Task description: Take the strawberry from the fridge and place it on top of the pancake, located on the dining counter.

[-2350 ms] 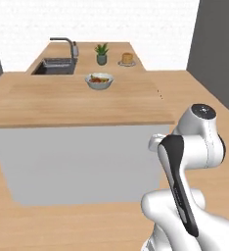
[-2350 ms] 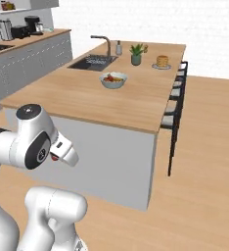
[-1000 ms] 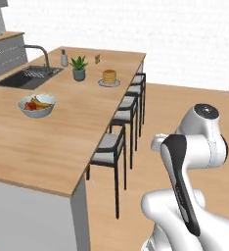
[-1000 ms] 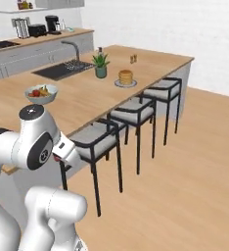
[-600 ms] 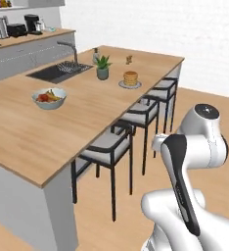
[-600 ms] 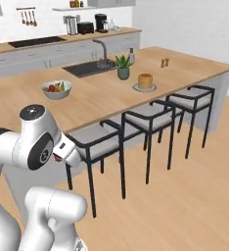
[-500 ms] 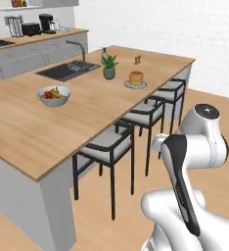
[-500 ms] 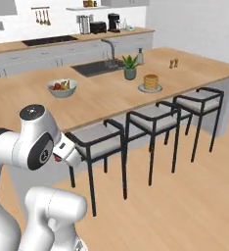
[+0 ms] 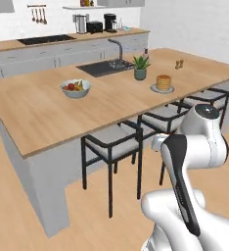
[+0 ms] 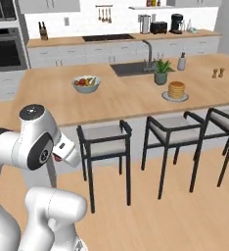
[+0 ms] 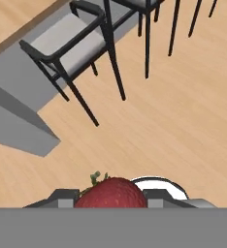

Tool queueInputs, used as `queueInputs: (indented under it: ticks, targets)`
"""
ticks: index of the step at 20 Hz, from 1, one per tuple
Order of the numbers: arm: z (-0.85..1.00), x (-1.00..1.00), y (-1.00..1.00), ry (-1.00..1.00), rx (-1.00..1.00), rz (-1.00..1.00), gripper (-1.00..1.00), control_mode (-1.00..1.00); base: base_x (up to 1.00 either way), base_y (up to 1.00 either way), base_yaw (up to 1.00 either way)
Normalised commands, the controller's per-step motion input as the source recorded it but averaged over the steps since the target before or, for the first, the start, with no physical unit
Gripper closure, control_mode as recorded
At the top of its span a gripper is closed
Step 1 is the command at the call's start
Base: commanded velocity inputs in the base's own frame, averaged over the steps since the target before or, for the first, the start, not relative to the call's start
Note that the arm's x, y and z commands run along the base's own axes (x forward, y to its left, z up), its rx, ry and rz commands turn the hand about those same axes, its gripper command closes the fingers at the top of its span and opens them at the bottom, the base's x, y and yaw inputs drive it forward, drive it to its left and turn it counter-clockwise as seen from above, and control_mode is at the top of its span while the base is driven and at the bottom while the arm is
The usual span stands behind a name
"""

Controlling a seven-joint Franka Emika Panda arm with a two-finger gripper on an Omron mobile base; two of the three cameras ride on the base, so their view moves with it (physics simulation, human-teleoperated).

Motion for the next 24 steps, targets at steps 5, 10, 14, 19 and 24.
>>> queueInputs:
  ticks: [5,10,14,19,24]
  targets:
    - [0.00,0.00,0.00,0.00,0.00,0.00,1.00,1.00,0.00,-1.00,0.54]
    - [0.00,0.00,0.00,0.00,0.00,0.00,1.00,1.00,0.02,-1.00,0.52]
    - [0.00,0.00,0.00,0.00,0.00,0.00,1.00,1.00,0.12,-1.00,0.48]
    - [0.00,0.00,0.00,0.00,0.00,0.00,1.00,1.00,0.06,-1.00,0.42]
    - [0.00,0.00,0.00,0.00,0.00,0.00,1.00,1.00,0.00,-1.00,0.15]
